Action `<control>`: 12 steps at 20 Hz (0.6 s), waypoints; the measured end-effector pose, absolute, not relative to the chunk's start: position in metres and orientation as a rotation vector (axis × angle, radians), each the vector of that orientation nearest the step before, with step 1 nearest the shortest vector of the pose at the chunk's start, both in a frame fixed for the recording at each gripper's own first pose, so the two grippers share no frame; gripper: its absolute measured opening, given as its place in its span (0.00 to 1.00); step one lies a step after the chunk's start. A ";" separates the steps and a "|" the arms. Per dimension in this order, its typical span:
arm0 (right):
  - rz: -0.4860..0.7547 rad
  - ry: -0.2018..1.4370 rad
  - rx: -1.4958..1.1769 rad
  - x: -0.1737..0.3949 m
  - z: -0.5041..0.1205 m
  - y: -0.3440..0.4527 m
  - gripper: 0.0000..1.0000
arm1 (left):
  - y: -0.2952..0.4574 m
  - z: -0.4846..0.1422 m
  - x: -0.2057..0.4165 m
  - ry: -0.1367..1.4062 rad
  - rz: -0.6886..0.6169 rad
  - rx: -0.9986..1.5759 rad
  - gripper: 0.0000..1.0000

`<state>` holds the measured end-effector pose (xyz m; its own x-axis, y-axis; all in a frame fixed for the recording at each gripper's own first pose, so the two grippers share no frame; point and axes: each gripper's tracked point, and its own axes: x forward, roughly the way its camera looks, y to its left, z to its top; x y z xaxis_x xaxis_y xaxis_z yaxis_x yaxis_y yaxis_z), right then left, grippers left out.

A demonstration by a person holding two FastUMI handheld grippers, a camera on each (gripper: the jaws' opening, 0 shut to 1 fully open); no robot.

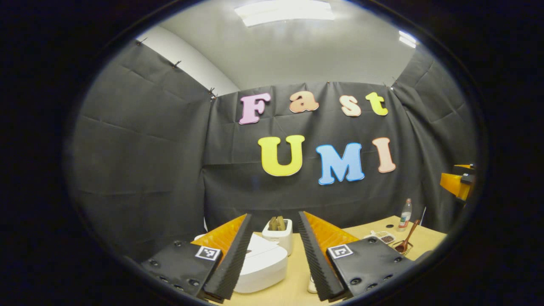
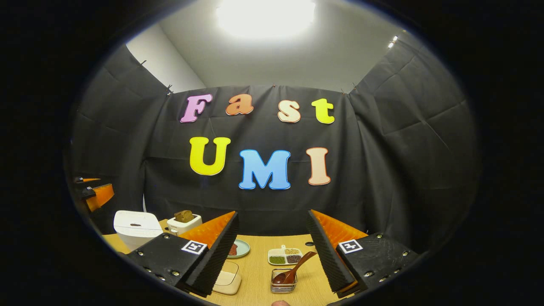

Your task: Close the left gripper, press the button to open the rice cooker; take a wooden spoon from the chopstick holder with the right hand, scoop a spoonful of rice and pour it into the rice cooker, then put the wooden spoon back into the chopstick holder.

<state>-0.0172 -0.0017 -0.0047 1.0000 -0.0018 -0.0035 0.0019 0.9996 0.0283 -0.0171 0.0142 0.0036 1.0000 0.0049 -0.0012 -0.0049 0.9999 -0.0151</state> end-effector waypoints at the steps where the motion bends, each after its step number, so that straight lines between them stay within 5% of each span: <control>1: -0.001 0.004 0.029 -0.017 -0.005 -0.001 0.96 | 0.019 0.002 -0.017 0.004 0.018 -0.008 0.67; 3: 0.002 0.004 0.029 -0.017 -0.005 0.000 0.96 | 0.023 0.002 -0.017 0.003 0.033 0.001 0.41; 6: 0.006 0.005 0.022 -0.019 -0.005 0.002 0.96 | 0.024 0.000 -0.017 0.011 0.033 0.002 0.20; 10: 0.003 0.002 0.020 -0.023 -0.004 0.004 0.96 | 0.032 -0.010 -0.014 0.034 0.040 -0.005 0.07; 12: -0.001 0.002 0.013 -0.021 -0.005 0.005 0.96 | 0.034 -0.016 -0.008 0.047 0.026 -0.007 0.12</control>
